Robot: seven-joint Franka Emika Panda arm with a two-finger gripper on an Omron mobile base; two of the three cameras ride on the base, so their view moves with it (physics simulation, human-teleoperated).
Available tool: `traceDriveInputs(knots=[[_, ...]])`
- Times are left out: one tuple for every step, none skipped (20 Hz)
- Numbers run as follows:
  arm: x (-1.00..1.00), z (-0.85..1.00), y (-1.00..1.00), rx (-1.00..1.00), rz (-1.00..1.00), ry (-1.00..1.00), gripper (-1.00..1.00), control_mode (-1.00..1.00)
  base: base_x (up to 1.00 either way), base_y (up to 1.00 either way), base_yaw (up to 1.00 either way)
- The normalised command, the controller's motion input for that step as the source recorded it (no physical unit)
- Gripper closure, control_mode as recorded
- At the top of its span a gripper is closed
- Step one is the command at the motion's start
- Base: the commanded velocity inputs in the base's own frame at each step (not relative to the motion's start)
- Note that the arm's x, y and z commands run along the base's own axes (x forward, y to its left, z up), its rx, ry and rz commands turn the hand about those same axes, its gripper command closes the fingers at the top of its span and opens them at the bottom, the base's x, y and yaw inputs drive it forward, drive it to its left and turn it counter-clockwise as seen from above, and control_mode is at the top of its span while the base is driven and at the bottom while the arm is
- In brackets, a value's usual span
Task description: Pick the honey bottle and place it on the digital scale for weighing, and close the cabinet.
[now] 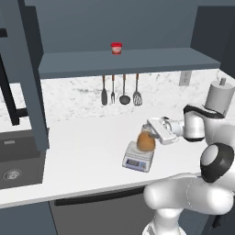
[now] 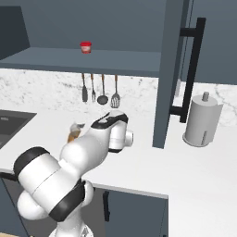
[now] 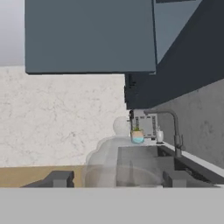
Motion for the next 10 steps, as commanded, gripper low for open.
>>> traceDriveInputs(knots=[[0.11, -0.39, 0.0, 0.0, 0.0, 0.0, 1.0, -1.0, 0.0, 0.0, 0.0], [0.11, -0.39, 0.0, 0.0, 0.0, 0.0, 1.0, -1.0, 0.0, 0.0, 0.0], [0.13, -0.37, 0.0, 0.0, 0.0, 0.0, 1.0, -1.0, 0.0, 0.0, 0.0], [0.14, -0.31, 0.0, 0.0, 0.0, 0.0, 1.0, -1.0, 0.0, 0.0, 0.0], [0.12, -0.25, 0.0, 0.0, 0.0, 0.0, 1.0, -1.0, 0.0, 0.0, 0.0], [0.11, -0.2, 0.0, 0.0, 0.0, 0.0, 1.0, -1.0, 0.0, 0.0, 0.0], [0.11, -0.21, 0.0, 0.0, 0.0, 0.0, 1.0, -1.0, 0.0, 0.0, 0.0], [0.12, -0.23, 0.0, 0.0, 0.0, 0.0, 1.0, -1.0, 0.0, 0.0, 0.0], [0.15, -0.22, 0.0, 0.0, 0.0, 0.0, 1.0, -1.0, 0.0, 0.0, 0.0], [0.16, -0.18, 0.0, 0.0, 0.0, -0.02, 1.0, -1.0, 0.0, 0.0, 0.0]])
